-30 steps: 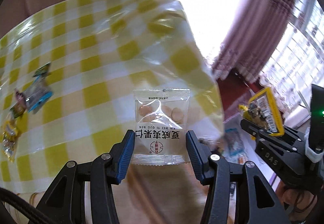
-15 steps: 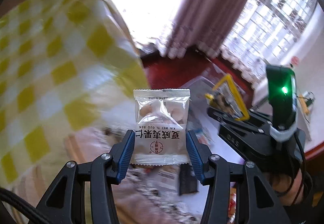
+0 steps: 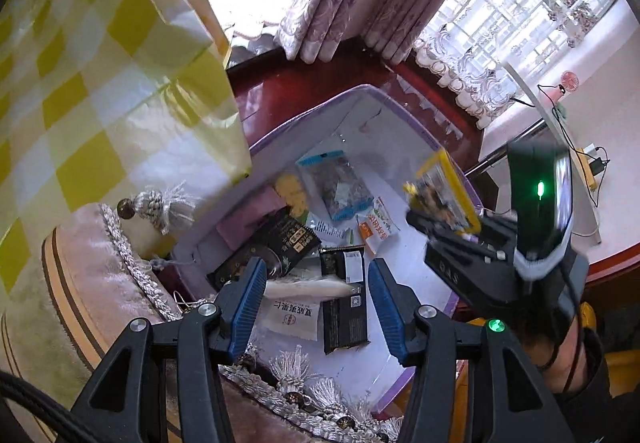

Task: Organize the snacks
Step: 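Carry both packets over the white box and open both tools, then move both tools back over the snacks on the table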

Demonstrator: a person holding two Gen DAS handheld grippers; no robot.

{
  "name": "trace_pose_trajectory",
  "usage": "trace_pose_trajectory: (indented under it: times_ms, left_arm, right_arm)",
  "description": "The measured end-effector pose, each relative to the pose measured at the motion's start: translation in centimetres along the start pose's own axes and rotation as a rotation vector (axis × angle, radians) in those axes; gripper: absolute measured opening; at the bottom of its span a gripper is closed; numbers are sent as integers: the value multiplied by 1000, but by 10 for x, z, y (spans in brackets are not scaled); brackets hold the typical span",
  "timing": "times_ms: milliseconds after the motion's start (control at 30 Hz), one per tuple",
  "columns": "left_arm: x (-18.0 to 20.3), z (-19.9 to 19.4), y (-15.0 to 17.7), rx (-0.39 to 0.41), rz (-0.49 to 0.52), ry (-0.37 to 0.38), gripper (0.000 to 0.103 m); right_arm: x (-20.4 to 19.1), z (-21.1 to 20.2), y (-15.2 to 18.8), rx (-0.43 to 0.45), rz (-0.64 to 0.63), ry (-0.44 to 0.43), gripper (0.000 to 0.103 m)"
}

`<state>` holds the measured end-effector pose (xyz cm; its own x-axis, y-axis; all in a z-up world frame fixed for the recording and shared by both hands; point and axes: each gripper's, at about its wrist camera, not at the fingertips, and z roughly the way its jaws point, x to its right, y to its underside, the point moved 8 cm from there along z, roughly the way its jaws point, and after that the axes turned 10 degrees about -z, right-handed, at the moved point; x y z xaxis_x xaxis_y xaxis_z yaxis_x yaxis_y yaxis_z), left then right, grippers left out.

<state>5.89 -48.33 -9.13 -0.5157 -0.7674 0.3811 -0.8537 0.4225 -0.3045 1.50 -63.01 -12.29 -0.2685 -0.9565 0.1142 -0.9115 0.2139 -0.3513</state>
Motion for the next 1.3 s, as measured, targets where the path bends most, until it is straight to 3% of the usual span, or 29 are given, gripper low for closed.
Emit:
trace_pose_trajectory:
  times_ms: [200, 267, 333, 533, 867, 1033, 1300]
  left_arm:
    - [-2, -5, 3, 16, -3, -3, 60]
    - [-5, -10, 2, 32, -11, -5, 62]
    - [-10, -13, -1, 51, -25, -8, 64]
    - [-33, -42, -8, 168, -95, -38, 71]
    - [-111, -102, -7, 326, -215, -173, 75]
    - [-163, -127, 3, 351, -307, -280, 75]
    - [-243, -177, 31, 458, -511, -318, 75]
  right_arm:
    - [12, 8, 29, -75, 16, 23, 27]
    - [15, 4, 30, -72, 14, 36, 53]
    - [14, -3, 27, -57, 11, 51, 67]
    - [7, -10, 17, -36, 4, 49, 68]
    - [-39, -48, -27, 115, -61, 7, 89]
    - [-69, -67, -48, 177, -128, 68, 90]
    - [-119, -87, -70, 250, -192, 39, 90]
